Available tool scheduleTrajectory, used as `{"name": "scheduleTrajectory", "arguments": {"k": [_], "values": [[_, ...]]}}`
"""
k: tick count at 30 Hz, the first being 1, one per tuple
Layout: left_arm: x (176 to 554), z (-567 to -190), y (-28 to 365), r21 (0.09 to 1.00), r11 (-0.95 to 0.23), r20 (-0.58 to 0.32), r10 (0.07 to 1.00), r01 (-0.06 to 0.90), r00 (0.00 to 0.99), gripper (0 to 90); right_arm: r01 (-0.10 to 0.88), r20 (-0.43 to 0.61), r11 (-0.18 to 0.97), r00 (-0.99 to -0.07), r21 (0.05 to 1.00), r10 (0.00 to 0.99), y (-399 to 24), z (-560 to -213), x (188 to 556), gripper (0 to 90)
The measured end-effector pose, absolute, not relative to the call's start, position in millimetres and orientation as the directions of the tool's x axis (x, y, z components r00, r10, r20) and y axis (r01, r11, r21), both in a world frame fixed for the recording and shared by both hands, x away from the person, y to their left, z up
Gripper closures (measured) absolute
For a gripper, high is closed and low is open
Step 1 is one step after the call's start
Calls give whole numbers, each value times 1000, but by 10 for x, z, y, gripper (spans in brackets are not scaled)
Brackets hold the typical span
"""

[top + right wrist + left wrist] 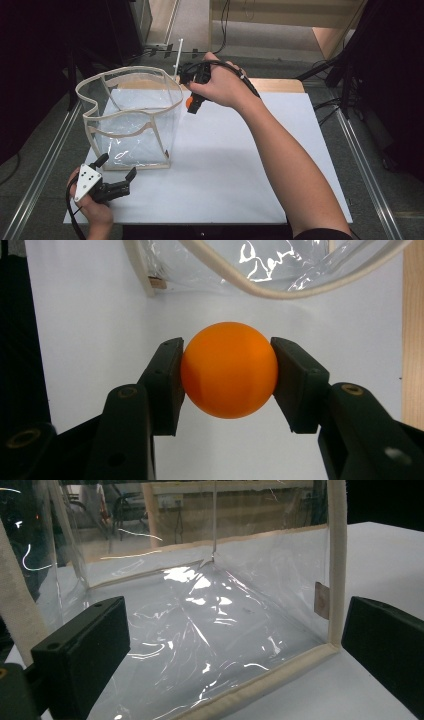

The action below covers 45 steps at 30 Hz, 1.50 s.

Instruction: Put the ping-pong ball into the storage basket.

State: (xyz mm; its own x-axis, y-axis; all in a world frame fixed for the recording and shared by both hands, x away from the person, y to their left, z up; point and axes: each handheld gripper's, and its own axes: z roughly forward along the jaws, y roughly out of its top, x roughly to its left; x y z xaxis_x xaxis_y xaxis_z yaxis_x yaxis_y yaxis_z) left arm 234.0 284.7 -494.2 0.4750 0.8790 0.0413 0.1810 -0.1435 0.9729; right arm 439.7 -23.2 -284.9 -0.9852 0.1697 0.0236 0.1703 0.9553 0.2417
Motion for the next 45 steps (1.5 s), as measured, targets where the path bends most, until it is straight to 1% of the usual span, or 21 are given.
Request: {"name": "scheduleTrajectory", "arguments": {"k": [8, 17, 45], "values": [[2340, -4940, 2849, 974, -140, 38, 879, 181, 475, 0, 153, 13, 956, -988, 250, 155, -134, -2736, 4399, 479], [2341, -4938, 2863, 975, -136, 33, 874, 178, 485, 0, 157, 15, 958, -987, 242, 158, -59, -2731, 4420, 479], [2348, -4939, 2875, 976, -126, 24, 873, 177, 487, 0, 106, -11, 963, -994, 248, 112, 273, -2502, 4454, 479]]}}
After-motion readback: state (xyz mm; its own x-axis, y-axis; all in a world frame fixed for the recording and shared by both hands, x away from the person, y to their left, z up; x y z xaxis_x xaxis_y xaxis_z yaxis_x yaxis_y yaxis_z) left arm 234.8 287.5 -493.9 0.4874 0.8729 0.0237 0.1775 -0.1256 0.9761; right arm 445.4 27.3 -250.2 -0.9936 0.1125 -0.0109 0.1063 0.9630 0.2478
